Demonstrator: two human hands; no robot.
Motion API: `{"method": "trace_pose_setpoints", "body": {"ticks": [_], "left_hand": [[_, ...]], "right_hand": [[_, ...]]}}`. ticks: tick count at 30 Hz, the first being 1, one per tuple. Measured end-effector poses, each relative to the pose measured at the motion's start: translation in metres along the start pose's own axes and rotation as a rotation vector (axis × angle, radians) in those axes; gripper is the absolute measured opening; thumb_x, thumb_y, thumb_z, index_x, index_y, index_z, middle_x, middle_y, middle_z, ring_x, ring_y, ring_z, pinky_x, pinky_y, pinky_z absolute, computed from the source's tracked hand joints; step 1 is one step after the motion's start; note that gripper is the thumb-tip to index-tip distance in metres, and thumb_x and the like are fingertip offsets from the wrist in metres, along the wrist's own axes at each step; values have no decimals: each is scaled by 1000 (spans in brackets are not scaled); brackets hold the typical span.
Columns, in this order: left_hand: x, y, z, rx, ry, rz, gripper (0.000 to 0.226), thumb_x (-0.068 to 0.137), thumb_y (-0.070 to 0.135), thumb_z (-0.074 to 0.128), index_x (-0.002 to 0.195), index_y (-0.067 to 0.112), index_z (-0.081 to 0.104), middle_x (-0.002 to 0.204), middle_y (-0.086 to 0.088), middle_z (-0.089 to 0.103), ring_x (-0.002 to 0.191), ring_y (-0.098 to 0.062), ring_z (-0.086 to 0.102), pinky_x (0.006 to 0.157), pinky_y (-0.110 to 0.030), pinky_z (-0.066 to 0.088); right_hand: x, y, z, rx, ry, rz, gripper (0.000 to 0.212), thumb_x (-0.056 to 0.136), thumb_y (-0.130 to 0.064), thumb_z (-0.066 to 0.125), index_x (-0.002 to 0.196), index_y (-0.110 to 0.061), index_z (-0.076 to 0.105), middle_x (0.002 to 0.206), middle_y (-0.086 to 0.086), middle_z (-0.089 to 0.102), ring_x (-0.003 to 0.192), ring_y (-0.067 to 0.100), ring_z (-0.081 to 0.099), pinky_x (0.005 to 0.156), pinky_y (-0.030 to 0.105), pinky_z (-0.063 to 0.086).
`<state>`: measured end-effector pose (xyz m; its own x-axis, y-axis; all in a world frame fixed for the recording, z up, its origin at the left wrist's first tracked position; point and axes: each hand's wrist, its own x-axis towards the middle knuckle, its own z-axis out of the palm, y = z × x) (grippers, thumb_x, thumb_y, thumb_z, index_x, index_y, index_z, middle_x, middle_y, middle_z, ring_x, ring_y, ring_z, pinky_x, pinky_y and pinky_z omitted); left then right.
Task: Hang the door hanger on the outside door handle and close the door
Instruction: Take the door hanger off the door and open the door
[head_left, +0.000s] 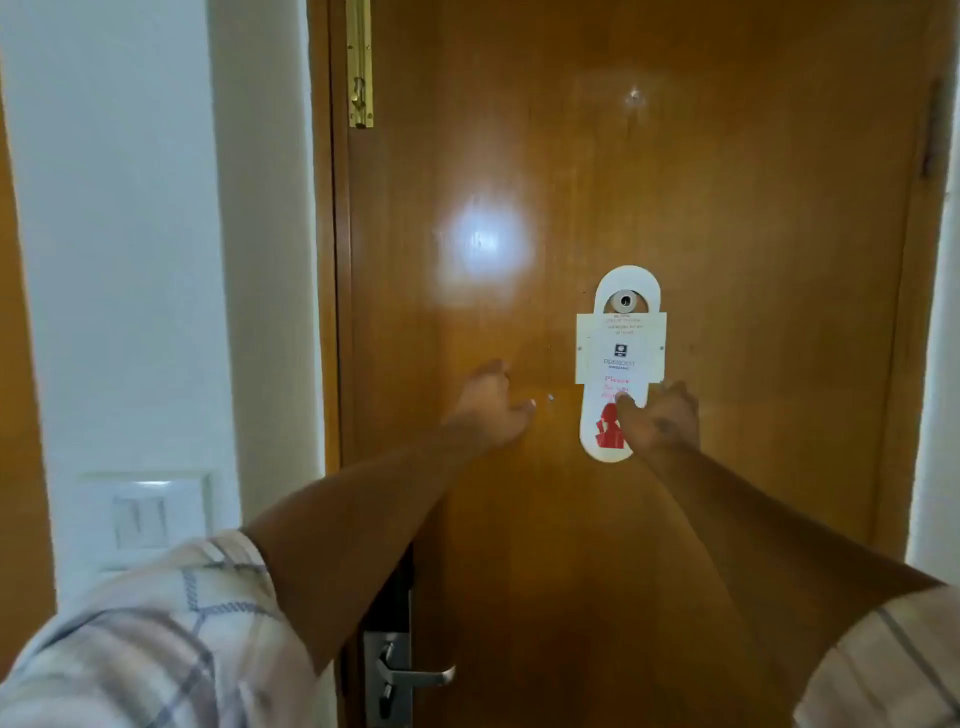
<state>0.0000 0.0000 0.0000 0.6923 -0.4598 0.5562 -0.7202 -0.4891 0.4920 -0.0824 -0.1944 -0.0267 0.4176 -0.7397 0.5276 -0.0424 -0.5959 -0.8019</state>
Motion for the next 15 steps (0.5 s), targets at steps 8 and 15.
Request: {"method": "trace_pose_setpoints", "body": {"ticks": [8, 15], "left_hand": [[42, 43, 67, -415, -21, -223, 45, 90, 24, 70, 130, 10, 55, 131, -11, 65, 112, -28, 66, 84, -32, 56], [57, 52, 77, -485, -9, -252, 31, 90, 20, 70, 119, 10, 61, 130, -12, 67, 110, -32, 69, 85, -40, 60]], "right_hand": [[27, 22, 8, 215, -92, 173, 43, 90, -27, 69, 124, -7, 54, 126, 15, 66, 105, 31, 67, 69, 30, 52], [40, 23, 13, 386, -79, 149, 27, 92, -19, 64, 117, -8, 62, 128, 9, 66, 104, 27, 66, 84, 41, 58]]}}
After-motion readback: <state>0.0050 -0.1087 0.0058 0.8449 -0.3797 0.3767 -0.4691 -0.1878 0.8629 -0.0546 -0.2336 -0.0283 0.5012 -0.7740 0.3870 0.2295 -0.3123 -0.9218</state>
